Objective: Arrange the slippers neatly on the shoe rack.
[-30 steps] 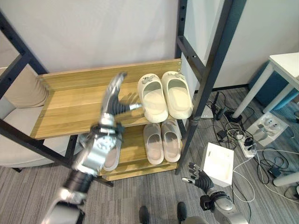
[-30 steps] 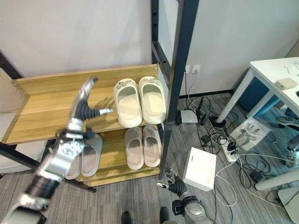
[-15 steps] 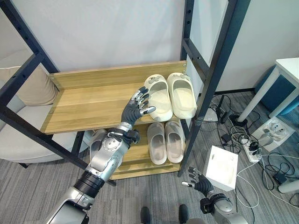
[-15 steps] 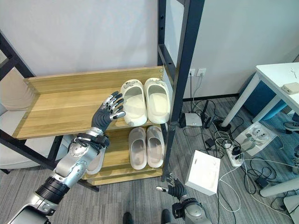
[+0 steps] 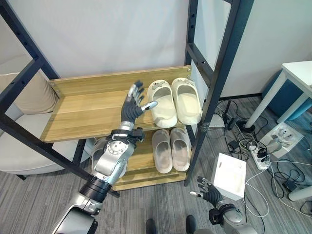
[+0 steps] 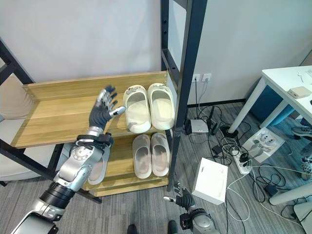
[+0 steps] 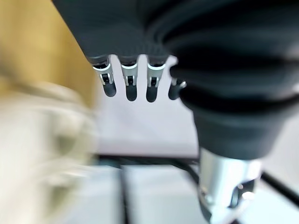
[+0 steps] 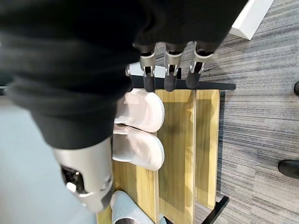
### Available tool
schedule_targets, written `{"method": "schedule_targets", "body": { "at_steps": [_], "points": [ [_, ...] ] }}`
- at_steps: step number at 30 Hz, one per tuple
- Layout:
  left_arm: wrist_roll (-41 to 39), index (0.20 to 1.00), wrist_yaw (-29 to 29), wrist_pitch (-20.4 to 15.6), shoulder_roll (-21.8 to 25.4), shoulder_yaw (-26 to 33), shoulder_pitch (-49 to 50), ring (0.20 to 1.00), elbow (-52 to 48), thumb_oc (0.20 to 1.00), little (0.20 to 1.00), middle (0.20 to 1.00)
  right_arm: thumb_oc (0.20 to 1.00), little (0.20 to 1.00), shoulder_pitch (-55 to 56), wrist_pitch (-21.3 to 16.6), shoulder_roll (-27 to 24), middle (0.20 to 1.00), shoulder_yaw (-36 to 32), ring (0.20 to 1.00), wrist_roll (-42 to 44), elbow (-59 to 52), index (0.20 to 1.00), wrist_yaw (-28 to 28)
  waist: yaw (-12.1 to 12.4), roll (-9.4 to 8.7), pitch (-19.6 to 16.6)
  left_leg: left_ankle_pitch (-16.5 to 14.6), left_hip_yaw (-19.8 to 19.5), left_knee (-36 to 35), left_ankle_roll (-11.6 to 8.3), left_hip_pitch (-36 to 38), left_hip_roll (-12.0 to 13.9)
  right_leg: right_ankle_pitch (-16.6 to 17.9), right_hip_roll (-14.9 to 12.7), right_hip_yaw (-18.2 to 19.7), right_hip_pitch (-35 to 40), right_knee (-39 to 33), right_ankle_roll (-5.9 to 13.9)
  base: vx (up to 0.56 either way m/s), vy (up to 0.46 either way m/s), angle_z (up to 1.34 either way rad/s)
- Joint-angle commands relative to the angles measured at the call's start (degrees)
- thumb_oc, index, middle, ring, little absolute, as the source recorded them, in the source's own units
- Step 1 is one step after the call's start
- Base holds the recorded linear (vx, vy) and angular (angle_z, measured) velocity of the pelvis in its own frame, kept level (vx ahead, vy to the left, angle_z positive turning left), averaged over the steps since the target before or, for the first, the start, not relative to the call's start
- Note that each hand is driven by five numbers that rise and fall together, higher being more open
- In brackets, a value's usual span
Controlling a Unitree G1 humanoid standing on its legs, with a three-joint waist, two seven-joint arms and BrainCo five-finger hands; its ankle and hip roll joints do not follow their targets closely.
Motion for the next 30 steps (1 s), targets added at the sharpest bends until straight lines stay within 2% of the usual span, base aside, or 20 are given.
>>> {"method": "schedule_targets", "body": {
  "at_steps": [1,2,3,4,5,6,7,9,10,13,15,16,18,20,22,26,30],
  "points": [
    [3.9,1.0,-8.2,-5.9,5.3,-0.9,-6.1,1.0,-4.9,1.0,1.0,1.0,1.0,1.0,-2.2,-3.6,1.8,1.0,0.1,1.0,1.1,-0.2,1.0,0.6,0.2,-1.72,0.8,-11.3,0.4,0.0,0.89,5.0,-1.6,-10.3,-0.9,-1.9,4.1,0.1,2.7,0.0,0.0,0.0],
    [2.3,1.0,-14.6,-5.7,8.6,-3.5,-4.8,1.0,-10.8,1.0,1.0,1.0,1.0,1.0,-2.0,-3.4,2.1,1.0,0.1,1.0,1.0,0.1,1.0,1.4,0.7,-1.8,0.6,-11.4,0.2,0.0,0.85,5.0,-1.6,-10.3,-0.9,-2.1,4.2,0.1,2.76,0.0,0.0,0.0],
    [2.3,1.0,-14.6,-5.7,8.7,-3.4,-4.7,1.0,-10.9,1.0,1.0,1.0,1.0,1.0,-2.0,-3.4,2.1,1.0,0.2,1.0,0.9,0.1,1.0,1.4,0.7,-1.85,0.6,-11.5,0.2,0.0,0.85,5.0,-1.7,-10.3,-0.9,-2.1,4.2,0.1,2.76,0.0,0.012,0.05],
    [-0.5,1.0,-20.0,-4.6,10.7,-7.0,-3.1,1.0,-14.8,1.0,1.0,1.0,1.0,1.0,-2.1,-3.2,2.6,1.0,0.4,1.0,0.8,0.8,1.0,2.1,1.1,-1.95,0.5,-11.5,0.0,0.0,0.84,5.0,-1.7,-10.3,-0.9,-2.4,4.4,0.1,2.8,0.0,0.006,0.05],
    [-0.5,1.0,-20.0,-4.5,10.7,-7.0,-3.1,1.0,-14.8,1.0,1.0,1.0,1.0,1.0,-2.1,-3.2,2.7,1.0,0.5,1.0,0.8,0.9,1.0,2.1,1.1,-1.97,0.5,-11.5,0.0,0.0,0.83,5.0,-1.7,-10.3,-0.9,-2.4,4.4,0.1,2.8,-0.01,0.014,0.08],
    [-2.7,1.0,-25.7,-2.0,12.7,-11.8,-1.7,1.0,-15.5,1.0,1.0,1.0,1.0,1.0,-2.4,-2.8,2.5,1.0,0.9,1.0,0.5,1.0,1.0,2.8,1.2,-1.93,0.5,-11.6,-0.1,0.0,0.84,5.1,-1.7,-10.4,-0.9,-2.6,4.5,0.1,2.86,0.0,0.008,0.09],
    [-2.7,1.0,-25.7,-2.0,12.7,-11.8,-1.8,1.0,-15.5,1.0,1.0,1.0,1.0,1.0,-2.4,-2.8,2.5,1.0,0.9,1.0,0.5,1.0,1.0,2.8,1.3,-1.96,0.5,-11.6,-0.1,0.0,0.84,5.2,-1.7,-10.4,-0.9,-2.5,4.5,0.1,2.86,-0.01,0.017,0.09],
    [-3.5,1.0,-29.8,1.0,12.4,-15.9,4.5,1.0,-11.0,1.0,1.0,1.0,1.0,1.0,-3.1,-2.5,2.2,1.0,1.1,1.0,0.4,1.0,1.0,3.3,1.5,-1.91,0.7,-11.9,0.0,0.0,0.96,5.6,-1.6,-10.6,-0.8,-2.5,4.9,0.1,2.86,-0.01,0.013,0.06],
    [-3.5,1.0,-29.8,1.0,12.4,-15.9,4.5,1.0,-11.0,1.0,1.0,1.0,1.0,1.0,-3.2,-2.5,2.2,1.0,1.1,1.0,0.4,1.0,1.0,3.3,1.5,-1.93,0.6,-11.8,-0.1,0.0,0.97,5.4,-1.7,-10.5,-0.8,-2.5,4.8,0.1,2.86,0.0,0.008,-0.04],
    [4.1,1.0,-33.0,2.9,15.0,-17.8,10.8,1.0,-3.6,1.0,1.0,1.0,1.0,1.0,-3.3,-2.5,0.6,1.0,-0.7,1.0,0.8,0.0,1.0,3.7,1.5,-1.83,0.8,-11.9,0.0,0.0,1.24,5.7,-1.6,-10.4,-0.8,-2.2,4.9,0.1,2.86,0.0,0.029,-0.06],
    [6.9,1.0,-31.2,2.9,13.6,-14.9,16.3,1.0,3.5,1.0,1.0,1.0,1.0,1.0,-3.4,-2.5,0.2,1.0,-1.7,1.0,1.3,0.1,1.0,3.4,1.6,-1.76,1.0,-12.0,0.1,0.0,1.31,6.1,-1.6,-10.5,-0.7,-1.9,5.2,0.1,2.77,0.0,0.008,-0.02],
    [6.9,1.0,-31.2,2.9,13.6,-14.9,16.3,1.0,3.5,1.0,1.0,1.0,1.0,1.0,-3.4,-2.5,0.2,1.0,-1.7,1.0,1.3,0.1,1.0,3.4,1.6,-1.77,0.9,-11.9,0.1,0.0,1.33,5.9,-1.7,-10.4,-0.8,-2.0,5.0,0.1,2.77,-0.01,0.015,-0.06],
    [10.8,1.0,-27.7,3.3,10.1,-10.5,22.6,1.0,12.7,1.0,1.0,1.0,1.0,1.0,-2.8,-2.5,-0.8,1.0,-3.3,1.0,1.9,-0.5,1.0,3.0,1.7,-1.86,1.0,-11.9,0.1,0.0,1.43,6.3,-1.6,-10.5,-0.7,-1.9,5.3,0.1,2.57,0.0,0.0,0.0],
    [11.2,1.0,-25.9,3.2,8.2,-8.5,24.3,1.0,15.7,1.0,1.0,1.0,1.0,1.0,-2.8,-2.6,-0.6,1.0,-3.9,1.0,2.2,-0.7,1.0,2.7,1.8,-1.96,1.0,-11.8,0.0,0.0,1.49,6.1,-1.6,-10.5,-0.7,-1.9,5.2,0.1,2.48,0.0,0.0,0.0],
    [10.3,1.0,-21.6,3.5,2.8,-4.8,26.3,1.0,23.5,1.0,1.0,1.0,1.0,1.0,-2.5,-2.8,-0.1,1.0,-4.8,1.0,2.5,-0.7,1.0,1.7,2.1,-2.18,1.0,-11.6,-0.1,0.0,1.6,6.1,-1.7,-10.6,-0.7,-2.1,5.2,0.1,2.23,-0.01,0.007,0.05],
    [6.9,1.0,-14.7,3.8,-4.7,0.1,27.2,1.0,32.7,1.0,1.0,1.0,1.0,1.0,-2.7,-3.4,1.7,1.0,-6.0,1.0,2.2,0.3,1.0,-1.2,2.5,-2.59,1.2,-11.3,-0.7,0.0,1.73,5.9,-1.8,-10.7,-0.6,-2.5,5.4,0.1,1.93,-0.01,-0.002,0.04],
    [4.1,1.0,-10.6,3.8,-8.3,1.5,26.2,1.0,38.4,1.0,1.0,1.0,1.0,1.0,-3.0,-4.0,2.8,1.0,-7.1,1.0,2.4,1.2,1.0,-4.0,2.4,-2.9,1.5,-11.1,-0.9,0.0,1.81,5.8,-1.9,-10.8,-0.6,-2.6,5.4,0.1,1.81,-0.01,-0.008,0.03]
  ]
}}
